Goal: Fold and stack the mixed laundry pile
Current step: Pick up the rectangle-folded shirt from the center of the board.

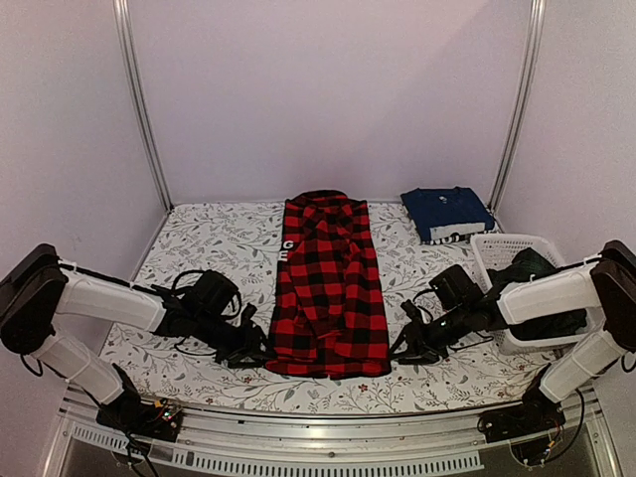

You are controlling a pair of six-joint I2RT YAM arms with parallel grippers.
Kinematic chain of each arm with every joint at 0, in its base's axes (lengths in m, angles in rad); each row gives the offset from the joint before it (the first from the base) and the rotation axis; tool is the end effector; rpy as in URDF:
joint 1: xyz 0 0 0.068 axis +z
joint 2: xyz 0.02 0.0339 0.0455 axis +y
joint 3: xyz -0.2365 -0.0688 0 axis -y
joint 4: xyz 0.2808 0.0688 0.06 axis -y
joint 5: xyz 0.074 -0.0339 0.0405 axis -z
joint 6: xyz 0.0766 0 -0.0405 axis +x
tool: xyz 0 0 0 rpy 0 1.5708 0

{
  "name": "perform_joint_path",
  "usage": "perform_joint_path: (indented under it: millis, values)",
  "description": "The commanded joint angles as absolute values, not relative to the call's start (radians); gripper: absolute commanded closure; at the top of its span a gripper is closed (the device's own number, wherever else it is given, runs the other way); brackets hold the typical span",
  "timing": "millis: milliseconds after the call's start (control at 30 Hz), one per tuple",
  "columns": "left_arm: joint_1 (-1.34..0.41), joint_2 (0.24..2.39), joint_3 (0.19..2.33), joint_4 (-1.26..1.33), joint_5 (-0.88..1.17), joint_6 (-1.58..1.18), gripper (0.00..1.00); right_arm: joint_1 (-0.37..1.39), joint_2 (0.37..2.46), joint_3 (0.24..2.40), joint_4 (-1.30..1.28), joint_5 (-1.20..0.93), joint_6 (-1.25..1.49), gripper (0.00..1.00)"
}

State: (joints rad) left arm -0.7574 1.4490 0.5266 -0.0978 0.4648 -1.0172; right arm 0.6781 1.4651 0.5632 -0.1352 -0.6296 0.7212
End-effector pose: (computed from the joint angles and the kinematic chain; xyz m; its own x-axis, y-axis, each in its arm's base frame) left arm 0.1822 -0.2195 0.0393 -0.9929 -0.1076 0.0499 -0.1143 0.7548 -0.6459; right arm 0.1940 0.2142 0.0486 -0.9923 -0.1141 -0.0473 -0.1133 0.6882 0.7166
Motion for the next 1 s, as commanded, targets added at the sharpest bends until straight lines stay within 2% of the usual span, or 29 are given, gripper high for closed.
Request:
perform_joint_path:
  millis: [0, 167, 300, 500, 700, 967]
  values:
    - [-0.776, 1.508, 0.526, -0.021, 0.454, -1.055, 0.52, 0.710, 1.531, 0.551, -0.025, -0.614, 0.769, 0.59]
    - [-0.799, 1.553, 0.548, -0.017, 0.455, -1.064, 0.59, 0.721, 1.571, 0.555, -0.008, -0.608, 0.775, 0.62]
    - [-0.819, 1.552, 0.535, -0.016, 0.446, -1.082, 0.68, 0.721, 1.593, 0.565, -0.008, -0.612, 0.764, 0.69]
    - [-0.839, 1.524, 0.512, -0.017, 0.434, -1.104, 0.81, 0.724, 1.566, 0.555, -0.021, -0.614, 0.764, 0.99]
    - [-0.896, 1.523, 0.526, -0.028, 0.440, -1.115, 0.99, 0.739, 1.470, 0.527, -0.055, -0.622, 0.771, 1.00]
    - [-1.065, 1.411, 0.564, -0.158, 0.407, -1.188, 1.00, 0.837, 1.266, 0.460, -0.129, -0.643, 0.838, 1.00]
